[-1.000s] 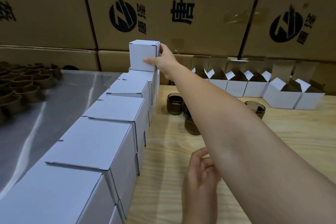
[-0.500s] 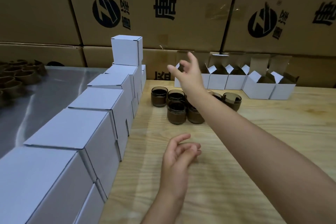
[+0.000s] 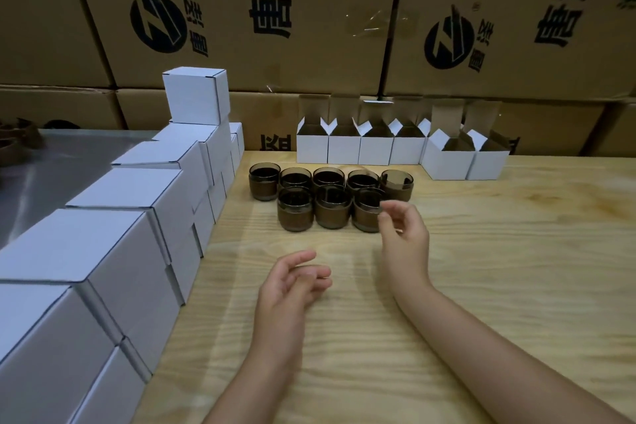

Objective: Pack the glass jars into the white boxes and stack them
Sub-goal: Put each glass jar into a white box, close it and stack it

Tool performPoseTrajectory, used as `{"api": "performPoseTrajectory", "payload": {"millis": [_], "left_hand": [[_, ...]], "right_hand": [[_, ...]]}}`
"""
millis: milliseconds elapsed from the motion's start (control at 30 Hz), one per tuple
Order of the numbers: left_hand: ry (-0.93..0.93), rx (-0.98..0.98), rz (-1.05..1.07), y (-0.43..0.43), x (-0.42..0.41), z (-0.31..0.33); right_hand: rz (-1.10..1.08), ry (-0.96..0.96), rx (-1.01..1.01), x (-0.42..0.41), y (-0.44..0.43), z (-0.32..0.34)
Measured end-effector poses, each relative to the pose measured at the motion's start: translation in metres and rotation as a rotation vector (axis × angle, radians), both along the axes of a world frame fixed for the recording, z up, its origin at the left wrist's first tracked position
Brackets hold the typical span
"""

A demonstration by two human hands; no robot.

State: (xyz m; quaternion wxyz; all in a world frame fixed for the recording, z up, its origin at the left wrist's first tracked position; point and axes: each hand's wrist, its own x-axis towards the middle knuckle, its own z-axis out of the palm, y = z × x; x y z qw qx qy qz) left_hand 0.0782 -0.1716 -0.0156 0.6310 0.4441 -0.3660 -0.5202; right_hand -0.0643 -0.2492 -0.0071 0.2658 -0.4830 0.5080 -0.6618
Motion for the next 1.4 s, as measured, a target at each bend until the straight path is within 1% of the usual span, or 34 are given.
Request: {"api": "performPoseTrajectory", "payload": {"millis": [67,133,200,267,333,467,533,600,633,700,833,933,1000,1100,1267,1333,1400], "left_hand": [[-0.003,-0.005,0.008,-0.001,0.000,-0.002],[-0.002,-0.014,0.005,-0.003,0.000,-0.005],[-0.003,-0.017,0.004,-0.005,0.001,-0.007],[0.015,-0.015,0.004,-0.008,0.003,-0.010],[0.013,-0.015,-0.004,-0.011,0.005,-0.011],[-0.023,-0.027,-0.038,-0.013,0.007,-0.016],[-0.048,-0.034,-0.065,-0.013,0.007,-0.017],[-0.046,-0.022,-0.082,-0.013,0.007,-0.018],[-0.048,-0.018,-0.087,-0.013,0.007,-0.019],[-0.065,-0.020,-0.089,-0.014,0.008,-0.020],[-0.083,-0.042,-0.085,-0.013,0.008,-0.019],[-0.050,-0.054,-0.046,-0.011,0.005,-0.016],[-0.043,-0.050,-0.012,-0.010,0.004,-0.015],[-0.050,-0.051,-0.007,-0.009,0.002,-0.014],[-0.057,-0.066,-0.005,-0.005,0.002,-0.007],[-0.051,-0.084,-0.007,-0.003,0.001,-0.004],[-0.088,-0.119,-0.014,0.000,0.001,-0.002]], "right_hand": [[-0.007,0.109,-0.035,0.002,-0.022,0.015],[0.018,0.310,-0.048,0.006,-0.058,0.037],[0.088,0.550,-0.010,0.015,-0.102,0.056],[0.182,0.728,0.080,0.027,-0.145,0.067],[0.262,0.835,0.178,0.038,-0.182,0.070],[0.355,0.946,0.366,0.061,-0.232,0.066],[0.373,0.958,0.446,0.065,-0.246,0.059],[0.378,0.901,0.513,0.065,-0.254,0.050],[0.372,0.877,0.511,0.065,-0.257,0.047],[0.340,0.883,0.459,0.065,-0.258,0.044],[0.333,0.974,0.385,0.070,-0.249,0.046],[0.332,0.960,0.271,0.071,-0.229,0.056],[0.307,0.925,0.157,0.070,-0.208,0.070],[0.206,0.888,-0.013,0.059,-0.163,0.089],[0.032,0.889,-0.238,0.027,-0.055,0.093],[-0.029,0.914,-0.286,0.016,-0.009,0.081],[-0.044,0.935,-0.271,0.009,0.031,0.065]]}}
